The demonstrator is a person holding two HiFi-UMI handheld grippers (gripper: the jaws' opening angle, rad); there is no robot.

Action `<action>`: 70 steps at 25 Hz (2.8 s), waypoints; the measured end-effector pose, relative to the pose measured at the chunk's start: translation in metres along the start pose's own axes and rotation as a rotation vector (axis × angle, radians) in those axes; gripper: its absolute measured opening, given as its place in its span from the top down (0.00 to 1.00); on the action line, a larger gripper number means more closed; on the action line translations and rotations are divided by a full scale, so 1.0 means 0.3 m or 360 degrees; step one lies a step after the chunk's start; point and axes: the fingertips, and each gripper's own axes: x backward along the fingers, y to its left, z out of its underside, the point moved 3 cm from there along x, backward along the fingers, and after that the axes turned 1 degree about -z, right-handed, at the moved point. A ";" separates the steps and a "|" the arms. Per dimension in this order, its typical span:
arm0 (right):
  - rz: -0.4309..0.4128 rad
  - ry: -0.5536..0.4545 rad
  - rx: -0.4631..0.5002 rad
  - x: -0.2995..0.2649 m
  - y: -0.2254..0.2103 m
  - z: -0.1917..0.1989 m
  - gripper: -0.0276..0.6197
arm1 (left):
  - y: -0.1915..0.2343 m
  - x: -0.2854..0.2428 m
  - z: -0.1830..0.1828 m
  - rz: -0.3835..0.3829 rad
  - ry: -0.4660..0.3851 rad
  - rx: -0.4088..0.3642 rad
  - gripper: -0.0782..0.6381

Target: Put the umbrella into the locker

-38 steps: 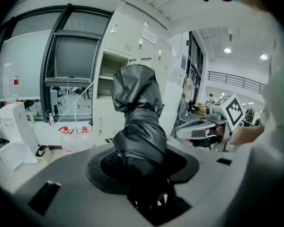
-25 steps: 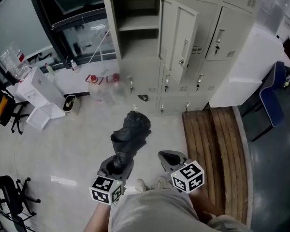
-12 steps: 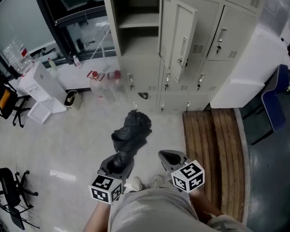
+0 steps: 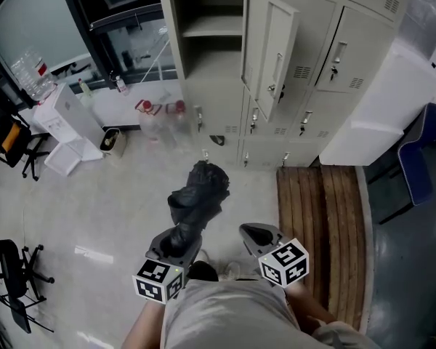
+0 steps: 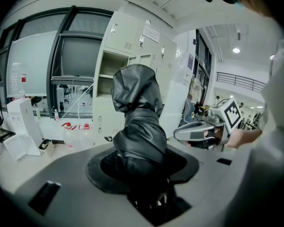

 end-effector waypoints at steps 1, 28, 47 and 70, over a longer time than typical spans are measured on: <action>-0.0005 0.0002 0.0004 -0.001 -0.006 -0.001 0.91 | -0.001 -0.006 -0.001 -0.0002 0.0000 0.0002 0.61; 0.0033 -0.0028 0.0030 -0.316 -0.288 -0.223 0.91 | 0.313 -0.336 -0.208 0.0027 -0.0029 0.0004 0.61; 0.0118 -0.0010 -0.0048 -0.565 -0.498 -0.424 0.91 | 0.573 -0.587 -0.411 0.0116 0.0050 -0.0012 0.61; 0.0241 -0.0053 -0.0065 -0.902 -0.719 -0.704 0.91 | 0.900 -0.876 -0.659 0.0290 0.0107 -0.0118 0.60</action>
